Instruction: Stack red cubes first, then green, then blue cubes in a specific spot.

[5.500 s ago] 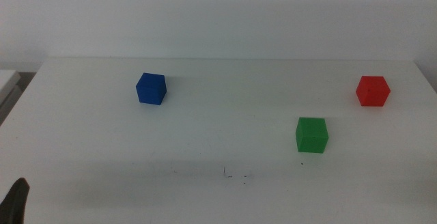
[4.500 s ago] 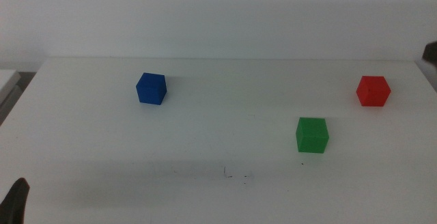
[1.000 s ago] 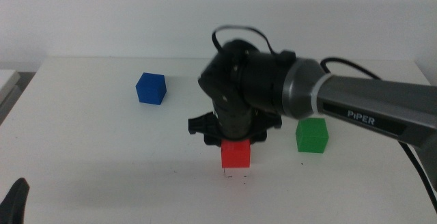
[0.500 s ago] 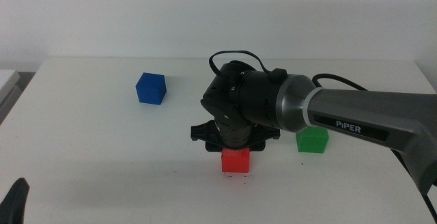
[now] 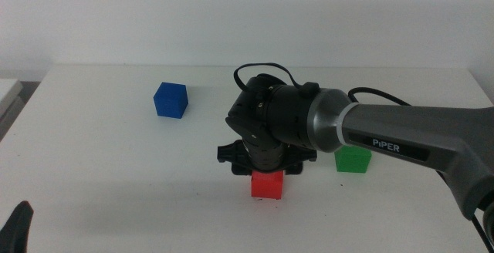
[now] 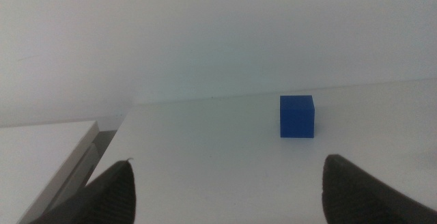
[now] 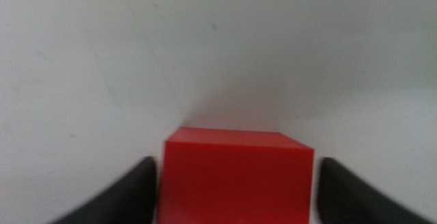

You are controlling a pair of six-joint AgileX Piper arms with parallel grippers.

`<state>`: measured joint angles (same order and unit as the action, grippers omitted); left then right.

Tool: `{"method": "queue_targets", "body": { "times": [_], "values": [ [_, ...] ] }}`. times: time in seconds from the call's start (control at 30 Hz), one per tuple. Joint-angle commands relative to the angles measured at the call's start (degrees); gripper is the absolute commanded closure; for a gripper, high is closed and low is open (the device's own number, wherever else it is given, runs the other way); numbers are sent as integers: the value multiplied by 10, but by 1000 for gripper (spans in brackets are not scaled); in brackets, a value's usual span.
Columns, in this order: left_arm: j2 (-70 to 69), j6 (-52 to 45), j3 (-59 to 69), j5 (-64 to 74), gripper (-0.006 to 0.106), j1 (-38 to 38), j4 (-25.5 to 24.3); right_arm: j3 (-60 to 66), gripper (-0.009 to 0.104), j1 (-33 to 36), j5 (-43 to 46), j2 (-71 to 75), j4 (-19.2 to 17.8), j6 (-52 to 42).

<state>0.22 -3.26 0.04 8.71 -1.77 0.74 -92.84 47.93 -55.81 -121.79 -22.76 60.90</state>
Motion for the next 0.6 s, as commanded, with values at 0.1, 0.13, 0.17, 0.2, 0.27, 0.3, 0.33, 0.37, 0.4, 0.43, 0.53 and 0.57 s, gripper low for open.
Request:
{"method": "queue_targets", "body": {
  "times": [0.1,0.13,0.17,0.2,0.27,0.3,0.33,0.37,0.4,0.43,0.53,0.57],
  "values": [
    [-2,1,0,-8,7,0,1,2,13,-6,-15,9,-11,-2],
    [-2,1,0,-8,7,0,1,2,10,-1,-16,23,-11,-14],
    [-2,1,0,-8,7,0,1,2,7,1,-20,43,-14,-32],
    [-2,1,0,-8,7,0,1,2,6,5,-24,67,-17,-49],
    [-2,1,0,-8,7,0,1,2,6,6,-39,114,-28,-74],
    [-2,1,0,-8,7,0,1,2,6,5,-48,137,-34,-89],
    [-2,1,0,-8,7,0,1,2,6,-3,-56,155,-37,-101],
    [-2,1,0,-8,7,0,1,2,6,-15,-64,173,-33,-117],
    [-2,1,0,-8,7,0,1,2,6,-30,-73,186,-24,-136],
    [-2,1,0,-8,7,0,1,2,6,-44,-79,193,-12,-160],
    [-2,1,0,-8,7,0,1,3,6,-103,-92,197,42,-230],
    [-2,1,0,-8,7,0,1,5,6,-116,-92,195,58,-247]
  ]
}}
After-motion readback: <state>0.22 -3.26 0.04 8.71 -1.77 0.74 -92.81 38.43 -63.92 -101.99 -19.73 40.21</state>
